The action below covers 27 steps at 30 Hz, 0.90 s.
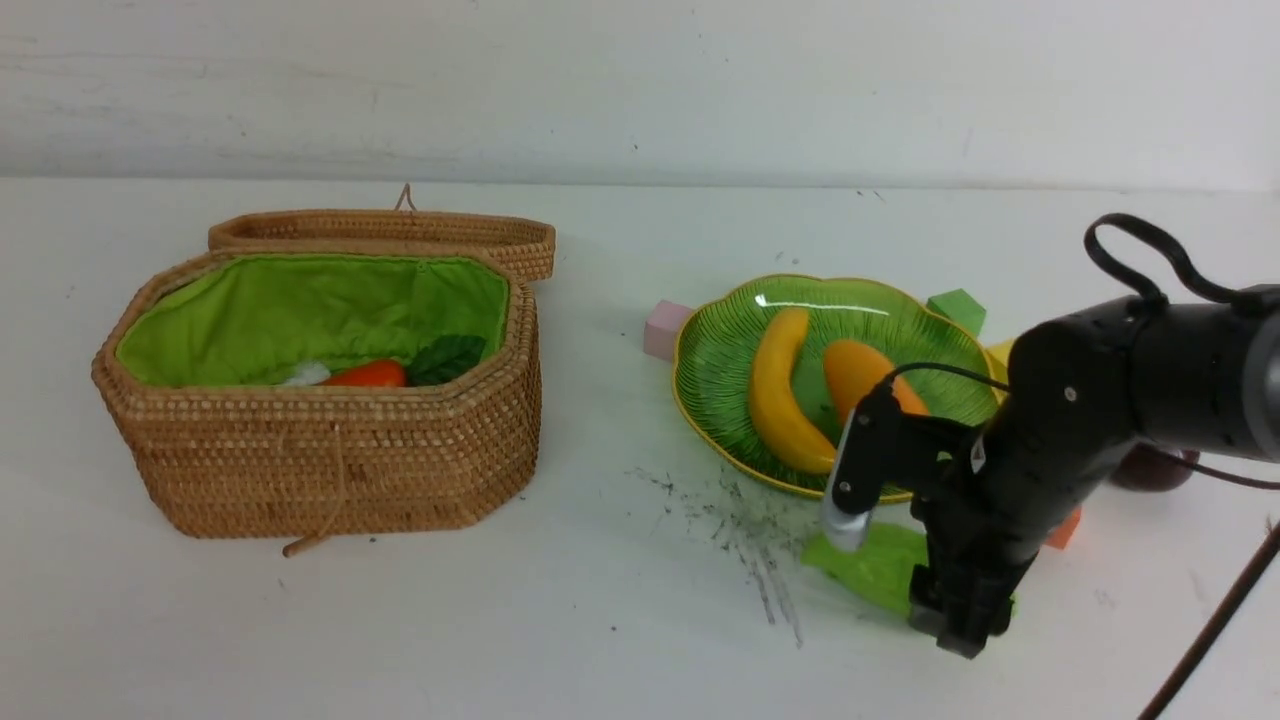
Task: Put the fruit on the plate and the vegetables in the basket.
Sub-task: Take a chayote with your right arm and place it on the basket on the left.
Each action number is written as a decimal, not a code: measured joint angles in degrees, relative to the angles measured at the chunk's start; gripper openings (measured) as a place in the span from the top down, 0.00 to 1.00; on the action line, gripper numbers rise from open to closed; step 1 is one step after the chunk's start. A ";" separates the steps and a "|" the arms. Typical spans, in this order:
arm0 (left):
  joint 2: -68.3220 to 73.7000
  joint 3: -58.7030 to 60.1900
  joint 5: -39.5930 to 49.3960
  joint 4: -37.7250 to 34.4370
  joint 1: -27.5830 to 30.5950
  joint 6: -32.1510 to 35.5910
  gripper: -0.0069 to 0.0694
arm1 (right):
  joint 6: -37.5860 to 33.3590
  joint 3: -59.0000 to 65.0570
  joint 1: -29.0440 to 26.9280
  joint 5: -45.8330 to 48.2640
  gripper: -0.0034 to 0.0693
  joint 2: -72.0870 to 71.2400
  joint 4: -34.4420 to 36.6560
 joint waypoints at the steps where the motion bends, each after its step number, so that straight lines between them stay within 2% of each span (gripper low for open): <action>1: 0.00 0.00 0.00 0.00 0.00 0.00 0.88 | 0.00 0.00 0.00 0.57 0.27 0.00 1.04; 8: 0.00 0.00 0.00 -0.03 0.00 0.00 0.88 | -0.61 -0.05 0.00 1.51 0.27 2.46 4.72; 15: 0.00 0.00 0.00 -0.03 0.00 0.00 0.87 | -0.81 -0.88 0.00 2.75 0.34 3.52 6.17; 18: 0.00 0.00 0.36 -0.03 0.00 0.00 0.87 | 0.29 -1.09 0.74 4.94 0.34 2.80 9.83; 22: 0.00 0.00 0.88 0.11 0.00 0.00 0.86 | 4.46 -2.10 5.05 13.40 0.34 -1.50 16.15; 27: 0.00 0.00 0.88 2.14 0.00 0.00 0.86 | 8.13 -9.47 12.04 8.59 0.34 -8.80 19.92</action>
